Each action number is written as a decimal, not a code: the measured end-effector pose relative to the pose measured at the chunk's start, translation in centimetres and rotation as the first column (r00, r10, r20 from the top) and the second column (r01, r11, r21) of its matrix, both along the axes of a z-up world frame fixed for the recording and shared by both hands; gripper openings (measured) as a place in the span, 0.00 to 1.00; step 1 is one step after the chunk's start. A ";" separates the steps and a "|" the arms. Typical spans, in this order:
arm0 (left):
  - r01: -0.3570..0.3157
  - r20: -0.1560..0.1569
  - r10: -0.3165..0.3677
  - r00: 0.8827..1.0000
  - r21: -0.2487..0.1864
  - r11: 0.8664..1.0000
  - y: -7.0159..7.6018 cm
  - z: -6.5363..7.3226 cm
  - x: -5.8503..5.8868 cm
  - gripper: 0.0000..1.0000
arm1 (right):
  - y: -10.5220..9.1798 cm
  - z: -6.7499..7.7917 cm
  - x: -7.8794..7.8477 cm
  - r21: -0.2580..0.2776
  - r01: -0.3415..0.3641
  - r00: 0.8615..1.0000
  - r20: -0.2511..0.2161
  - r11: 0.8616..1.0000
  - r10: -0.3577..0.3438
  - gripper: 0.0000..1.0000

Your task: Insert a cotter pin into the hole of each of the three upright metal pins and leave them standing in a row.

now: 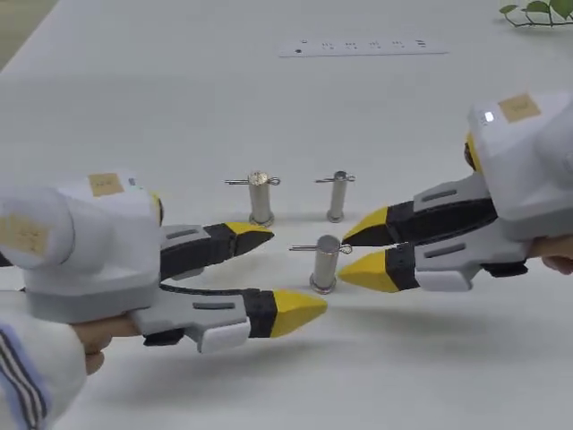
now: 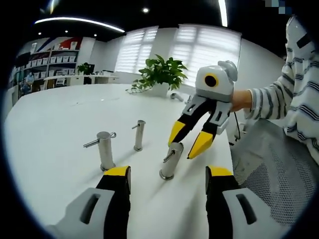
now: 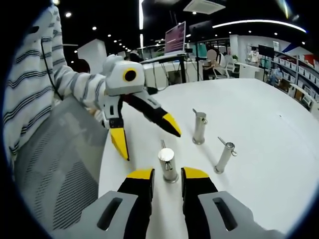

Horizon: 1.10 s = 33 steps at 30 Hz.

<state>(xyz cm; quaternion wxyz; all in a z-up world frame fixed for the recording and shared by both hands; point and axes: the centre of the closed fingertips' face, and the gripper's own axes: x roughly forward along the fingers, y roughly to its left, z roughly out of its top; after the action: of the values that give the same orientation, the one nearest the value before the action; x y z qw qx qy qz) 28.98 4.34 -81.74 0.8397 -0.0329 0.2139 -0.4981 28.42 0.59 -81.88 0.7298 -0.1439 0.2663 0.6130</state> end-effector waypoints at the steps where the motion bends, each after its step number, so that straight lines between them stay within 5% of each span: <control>1: -0.008 -0.002 0.008 1.000 0.001 1.000 0.4 0.0 0.0 0.61 | 0.1 -0.1 0.1 0.000 0.003 1.000 0.002 1.000 -0.003 0.24; 12: -0.040 0.007 0.040 0.999 0.047 0.998 2.3 0.7 -0.9 1.00 | 1.3 -0.5 0.5 0.025 0.010 1.000 0.003 1.000 -0.010 0.26; 33: -0.083 0.006 0.083 0.997 0.089 0.993 3.9 0.7 -2.0 0.99 | 2.2 -1.6 1.0 0.047 0.002 1.000 0.003 0.999 -0.002 0.17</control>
<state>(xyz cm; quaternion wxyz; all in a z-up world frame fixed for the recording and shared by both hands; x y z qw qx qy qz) 26.98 8.23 -81.01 0.8605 -0.0037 0.2334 -0.4528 29.43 2.84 -83.49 0.7341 -0.1275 0.2506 0.6180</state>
